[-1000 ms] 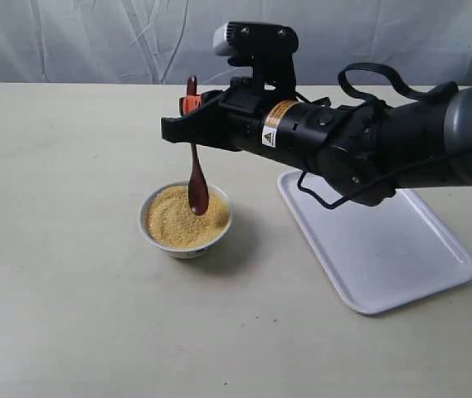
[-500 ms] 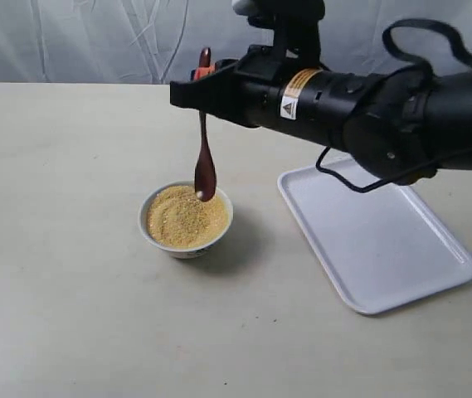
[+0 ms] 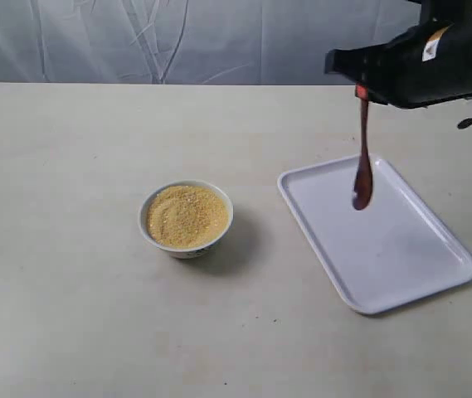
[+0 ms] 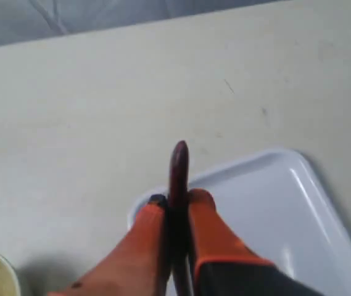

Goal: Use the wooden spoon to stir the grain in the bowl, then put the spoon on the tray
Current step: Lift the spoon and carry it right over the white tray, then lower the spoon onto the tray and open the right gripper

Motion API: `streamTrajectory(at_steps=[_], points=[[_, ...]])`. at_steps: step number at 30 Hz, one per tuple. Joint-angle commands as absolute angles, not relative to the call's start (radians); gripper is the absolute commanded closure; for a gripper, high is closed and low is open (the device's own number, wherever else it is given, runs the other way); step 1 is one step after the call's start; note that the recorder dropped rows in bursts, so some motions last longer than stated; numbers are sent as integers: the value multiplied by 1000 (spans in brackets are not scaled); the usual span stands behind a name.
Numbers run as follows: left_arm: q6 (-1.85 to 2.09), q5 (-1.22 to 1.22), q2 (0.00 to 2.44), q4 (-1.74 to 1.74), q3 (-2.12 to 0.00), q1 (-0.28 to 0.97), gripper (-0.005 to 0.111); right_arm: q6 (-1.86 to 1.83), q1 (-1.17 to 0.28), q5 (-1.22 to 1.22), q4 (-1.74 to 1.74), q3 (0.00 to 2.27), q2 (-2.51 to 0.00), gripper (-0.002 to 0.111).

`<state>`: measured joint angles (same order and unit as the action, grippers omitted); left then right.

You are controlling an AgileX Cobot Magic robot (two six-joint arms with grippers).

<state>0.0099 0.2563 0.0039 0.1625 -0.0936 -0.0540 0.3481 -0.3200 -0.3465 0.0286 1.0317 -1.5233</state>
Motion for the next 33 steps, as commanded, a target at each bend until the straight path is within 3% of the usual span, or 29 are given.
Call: streamTrajectory(at_steps=[1, 5, 12, 22, 33], points=[[8, 251, 0, 161, -90, -48, 107, -211, -180, -610, -416, 1126, -1613, 109], [8, 251, 0, 161, -90, -48, 107, -544, -72, -773, -715, 1193, -1731, 109], [8, 251, 0, 161, -90, -48, 107, -668, -49, -726, -739, 1204, -1871, 109], [8, 251, 0, 161, -90, -48, 107, -681, -49, -802, -753, 1281, -2068, 109], [8, 251, 0, 161, -90, -48, 107, -684, -49, -703, -738, 1281, -2093, 109]])
